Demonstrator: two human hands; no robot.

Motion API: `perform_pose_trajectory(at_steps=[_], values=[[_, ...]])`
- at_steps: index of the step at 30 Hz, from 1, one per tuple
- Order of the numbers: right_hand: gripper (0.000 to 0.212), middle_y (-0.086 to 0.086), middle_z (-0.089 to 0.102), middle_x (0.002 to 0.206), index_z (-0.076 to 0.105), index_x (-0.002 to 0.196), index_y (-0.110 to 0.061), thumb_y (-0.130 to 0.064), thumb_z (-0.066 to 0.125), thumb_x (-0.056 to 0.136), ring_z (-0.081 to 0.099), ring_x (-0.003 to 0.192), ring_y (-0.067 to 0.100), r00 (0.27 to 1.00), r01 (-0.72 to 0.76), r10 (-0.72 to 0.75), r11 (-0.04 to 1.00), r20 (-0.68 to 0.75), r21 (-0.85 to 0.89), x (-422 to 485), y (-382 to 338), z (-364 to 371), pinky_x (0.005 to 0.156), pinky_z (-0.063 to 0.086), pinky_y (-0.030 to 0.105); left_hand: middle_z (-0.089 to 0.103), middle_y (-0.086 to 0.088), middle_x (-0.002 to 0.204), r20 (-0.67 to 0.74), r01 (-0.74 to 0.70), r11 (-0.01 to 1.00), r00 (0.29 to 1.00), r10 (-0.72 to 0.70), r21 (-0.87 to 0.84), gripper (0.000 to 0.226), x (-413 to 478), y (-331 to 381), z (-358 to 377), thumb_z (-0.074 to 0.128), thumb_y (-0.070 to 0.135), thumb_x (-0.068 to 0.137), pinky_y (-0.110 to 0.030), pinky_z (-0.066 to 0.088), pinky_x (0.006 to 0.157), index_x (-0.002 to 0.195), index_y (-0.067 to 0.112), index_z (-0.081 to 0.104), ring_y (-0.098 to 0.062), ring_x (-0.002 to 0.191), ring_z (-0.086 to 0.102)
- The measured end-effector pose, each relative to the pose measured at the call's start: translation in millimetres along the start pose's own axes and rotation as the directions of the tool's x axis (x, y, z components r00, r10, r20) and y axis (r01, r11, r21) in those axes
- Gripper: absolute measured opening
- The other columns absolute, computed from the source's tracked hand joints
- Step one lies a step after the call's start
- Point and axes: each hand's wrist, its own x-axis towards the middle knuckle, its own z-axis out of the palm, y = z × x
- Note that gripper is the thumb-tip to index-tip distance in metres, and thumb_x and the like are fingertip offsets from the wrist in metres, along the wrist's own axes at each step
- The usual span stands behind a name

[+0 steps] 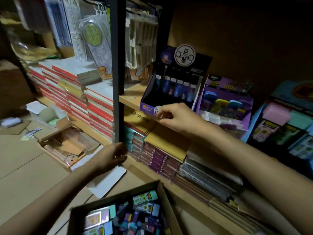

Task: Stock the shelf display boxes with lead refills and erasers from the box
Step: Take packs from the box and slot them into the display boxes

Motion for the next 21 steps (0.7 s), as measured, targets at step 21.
perform_pose_trajectory(at_steps=[21], values=[[0.044,0.016,0.054,0.123,0.051,0.129,-0.009,-0.013,0.064,0.088,0.052,0.096,0.019,0.59,-0.562,0.348,0.825,0.729,0.061,-221.8,75.5,375.9,0.082,0.042,0.029,0.065,-0.009,0.102,0.316,0.55,0.818,0.816,-0.483,-0.168,0.041,-188.8,-141.7,300.4,0.08,0.027,0.072,-0.038,0.05,0.083,0.102,0.007,0.058,-0.025,0.096,0.062]])
